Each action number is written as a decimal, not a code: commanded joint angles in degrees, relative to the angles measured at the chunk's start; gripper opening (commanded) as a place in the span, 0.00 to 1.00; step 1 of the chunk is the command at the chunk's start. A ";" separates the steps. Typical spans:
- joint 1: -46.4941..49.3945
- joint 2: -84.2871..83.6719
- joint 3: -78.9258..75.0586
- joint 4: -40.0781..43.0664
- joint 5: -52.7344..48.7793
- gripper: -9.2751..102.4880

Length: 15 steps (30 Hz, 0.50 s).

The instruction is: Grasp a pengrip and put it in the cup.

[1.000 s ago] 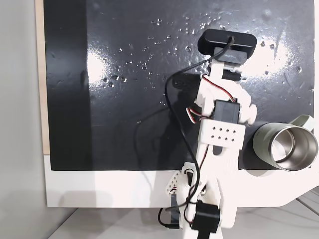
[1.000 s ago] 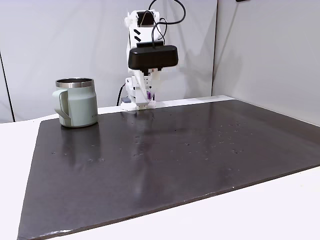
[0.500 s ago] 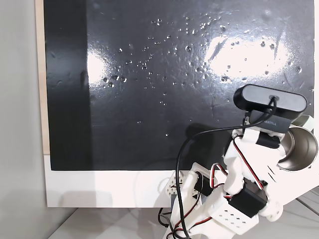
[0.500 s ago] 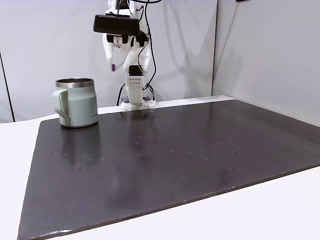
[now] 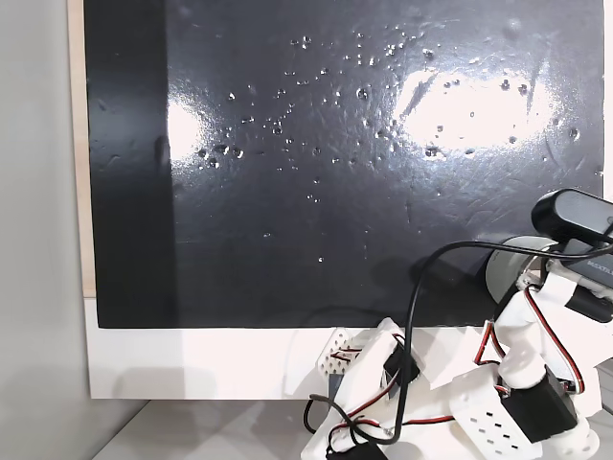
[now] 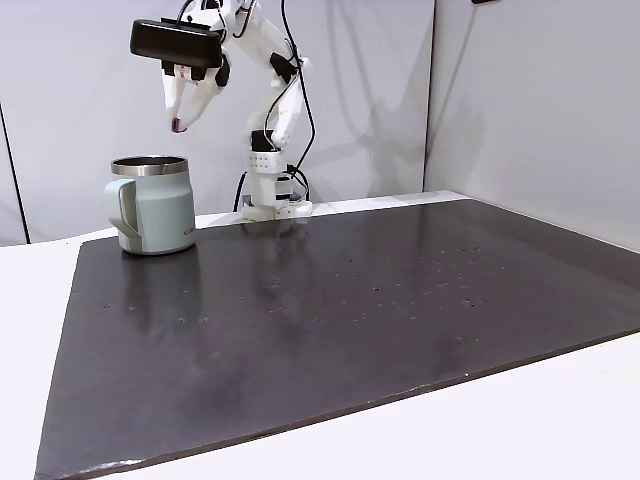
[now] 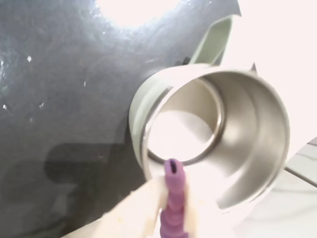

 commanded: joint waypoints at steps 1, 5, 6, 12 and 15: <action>1.41 -0.35 -4.31 -2.55 -0.97 0.08; 1.85 -0.70 -4.22 -5.80 -0.97 0.08; 1.85 -0.70 -4.22 -6.06 -0.97 0.08; 2.46 0.97 -1.67 -8.70 -2.64 0.08; 3.08 2.90 1.05 -11.51 -4.04 0.08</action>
